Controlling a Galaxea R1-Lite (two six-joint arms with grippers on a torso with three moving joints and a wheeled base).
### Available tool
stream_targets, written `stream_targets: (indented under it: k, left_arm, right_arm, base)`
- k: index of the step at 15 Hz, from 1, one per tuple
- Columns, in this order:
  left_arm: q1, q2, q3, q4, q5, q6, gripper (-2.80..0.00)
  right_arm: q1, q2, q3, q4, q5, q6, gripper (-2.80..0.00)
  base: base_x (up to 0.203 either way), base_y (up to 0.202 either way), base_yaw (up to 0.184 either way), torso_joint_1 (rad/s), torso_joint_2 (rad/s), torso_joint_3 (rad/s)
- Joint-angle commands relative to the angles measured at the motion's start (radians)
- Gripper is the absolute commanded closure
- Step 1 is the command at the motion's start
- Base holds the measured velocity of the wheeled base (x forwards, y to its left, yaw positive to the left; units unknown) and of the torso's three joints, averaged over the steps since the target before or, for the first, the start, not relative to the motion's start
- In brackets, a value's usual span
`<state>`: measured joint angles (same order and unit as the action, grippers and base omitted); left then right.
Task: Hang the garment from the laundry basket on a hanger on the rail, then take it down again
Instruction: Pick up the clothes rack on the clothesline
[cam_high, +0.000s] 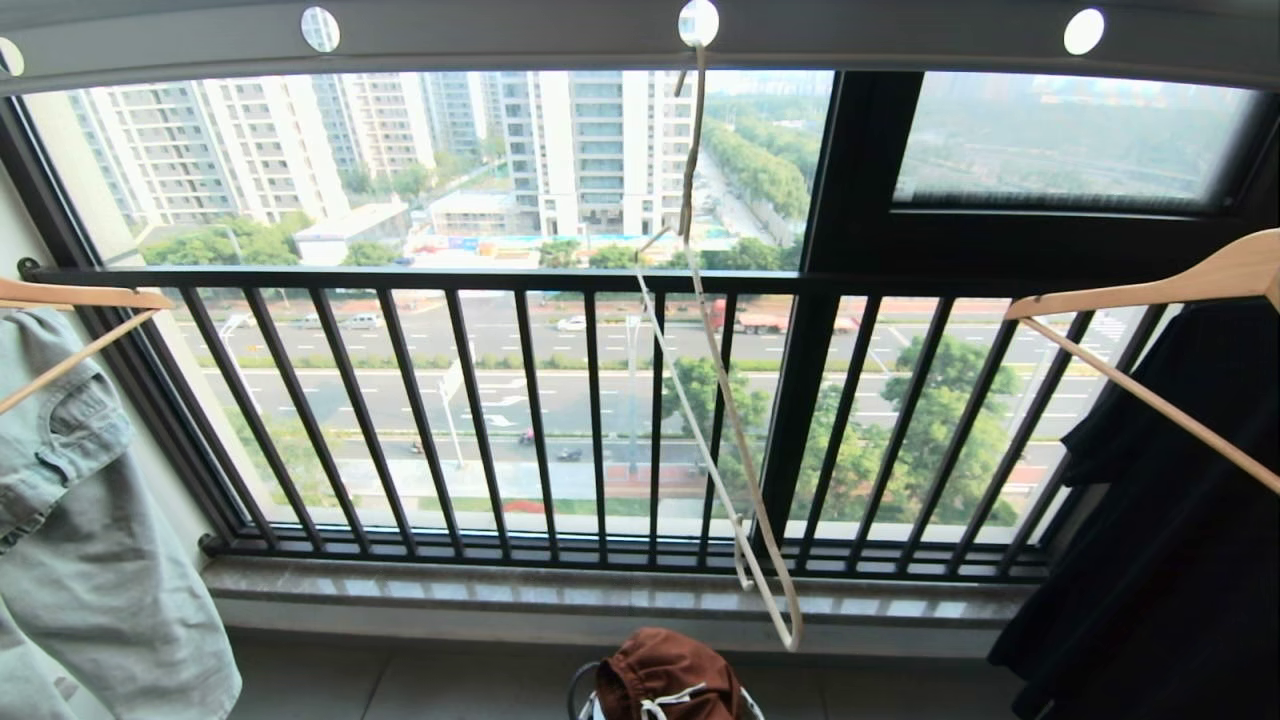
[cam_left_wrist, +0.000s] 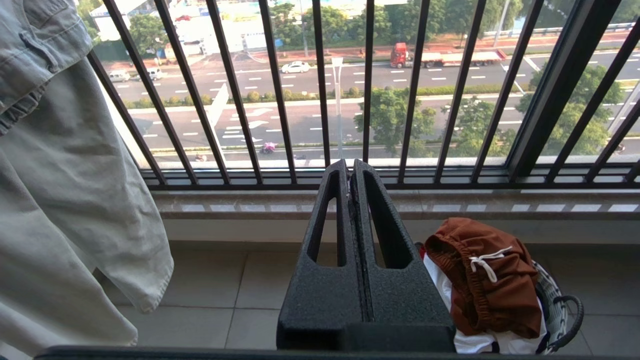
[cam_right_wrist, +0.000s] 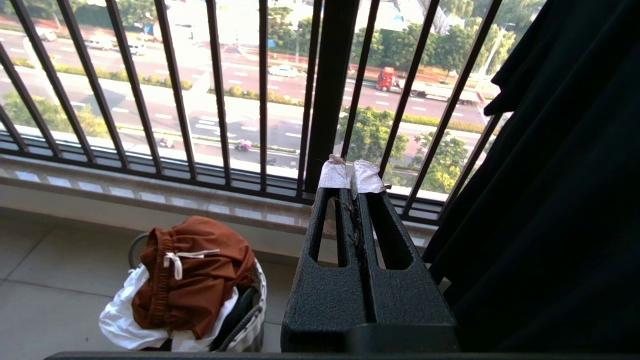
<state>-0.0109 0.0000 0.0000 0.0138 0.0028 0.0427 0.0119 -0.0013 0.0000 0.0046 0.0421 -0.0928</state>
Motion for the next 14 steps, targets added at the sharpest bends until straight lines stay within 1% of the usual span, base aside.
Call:
stream_targets:
  k: [1, 7, 9, 10, 11, 13, 14]
  left_arm:
    - [0.0, 0.0, 0.0, 0.0, 0.0, 0.0, 0.0]
    - [0.0, 0.0, -0.012, -0.005, -0.002, 0.01, 0.0]
    - [0.0, 0.036, -0.111, 0.0, -0.029, 0.004, 0.0]
    - [0.0, 0.093, -0.154, -0.001, -0.054, 0.003, 0.0]
    - [-0.001, 0.156, -0.202, -0.004, -0.107, 0.005, 0.0]
    - [-0.009, 0.293, -0.317, -0.005, -0.253, 0.008, 0.0]
    - [-0.011, 0.377, -0.384, -0.006, -0.309, 0.008, 0.0]
  right_arm:
    - [0.0, 0.001, 0.0, 0.0, 0.001, -0.001, 0.0]
    - [0.0, 0.001, 0.0, 0.0, 0.001, -0.001, 0.0]
    - [0.0, 0.001, 0.0, 0.0, 0.001, 0.001, 0.0]
    - [0.0, 0.001, 0.0, 0.0, 0.001, -0.001, 0.0]
    - [0.0, 0.001, 0.0, 0.0, 0.001, -0.001, 0.0]
    - [0.0, 0.001, 0.0, 0.0, 0.001, 0.001, 0.0]
    - [0.0, 0.001, 0.0, 0.0, 0.001, 0.001, 0.0]
  base:
    - [0.0, 0.0, 0.0, 0.0, 0.0, 0.0]
    - [0.0, 0.0, 0.0, 0.0, 0.0, 0.0]
    - [0.0, 0.0, 0.0, 0.0, 0.0, 0.0]
    - [0.0, 0.0, 0.0, 0.0, 0.0, 0.0]
    - [0.0, 0.0, 0.0, 0.0, 0.0, 0.0]
    - [0.0, 0.0, 0.0, 0.0, 0.0, 0.0]
    - [0.0, 0.0, 0.0, 0.0, 0.0, 0.0]
